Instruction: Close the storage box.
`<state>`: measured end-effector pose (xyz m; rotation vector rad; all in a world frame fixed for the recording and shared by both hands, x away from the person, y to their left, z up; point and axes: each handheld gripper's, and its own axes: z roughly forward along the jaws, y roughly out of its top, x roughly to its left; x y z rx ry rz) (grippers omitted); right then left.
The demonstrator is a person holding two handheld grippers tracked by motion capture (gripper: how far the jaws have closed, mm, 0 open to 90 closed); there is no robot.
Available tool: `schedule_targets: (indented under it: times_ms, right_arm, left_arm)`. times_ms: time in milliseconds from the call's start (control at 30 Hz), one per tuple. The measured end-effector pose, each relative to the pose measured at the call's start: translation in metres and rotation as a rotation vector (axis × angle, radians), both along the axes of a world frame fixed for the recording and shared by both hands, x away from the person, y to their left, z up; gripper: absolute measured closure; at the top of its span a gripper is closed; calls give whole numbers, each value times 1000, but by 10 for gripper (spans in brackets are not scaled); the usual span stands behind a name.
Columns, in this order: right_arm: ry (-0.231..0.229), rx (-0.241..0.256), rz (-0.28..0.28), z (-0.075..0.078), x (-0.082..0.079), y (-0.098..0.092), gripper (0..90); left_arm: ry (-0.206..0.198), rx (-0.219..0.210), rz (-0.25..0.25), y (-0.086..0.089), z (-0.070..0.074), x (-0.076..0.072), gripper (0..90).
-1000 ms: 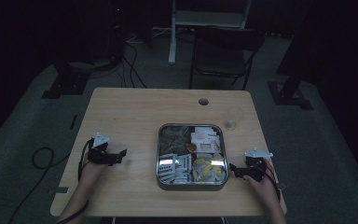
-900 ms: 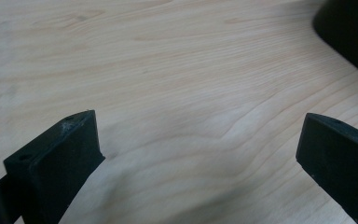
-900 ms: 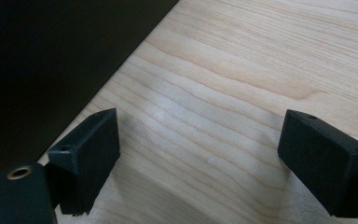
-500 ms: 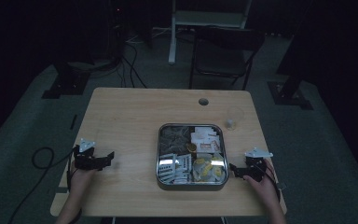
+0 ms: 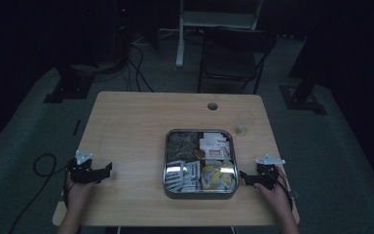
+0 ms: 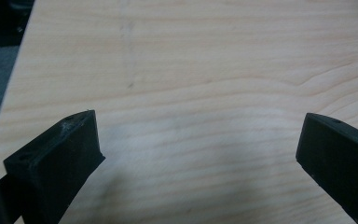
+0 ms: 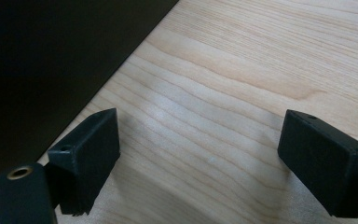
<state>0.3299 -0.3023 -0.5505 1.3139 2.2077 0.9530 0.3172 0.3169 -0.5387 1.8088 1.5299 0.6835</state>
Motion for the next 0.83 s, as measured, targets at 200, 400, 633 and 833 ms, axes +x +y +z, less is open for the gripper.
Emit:
schedule_targets:
  times_ms: [200,400,633,833]
  right_arm:
    - [0,-1,0,0,0,0,123]
    - [0,1,-1,0,0,0,123]
    - [0,0,0,0,0,0,123]
    - [0,0,0,0,0,0,123]
  left_arm:
    - [11,20,49,3,-3,-4,4]
    - [-8,45,118,6,-3,-8,4]
    - [-2,63,150,6,-4,-9,4]
    - [3,78,157,5,-4,-8,4]
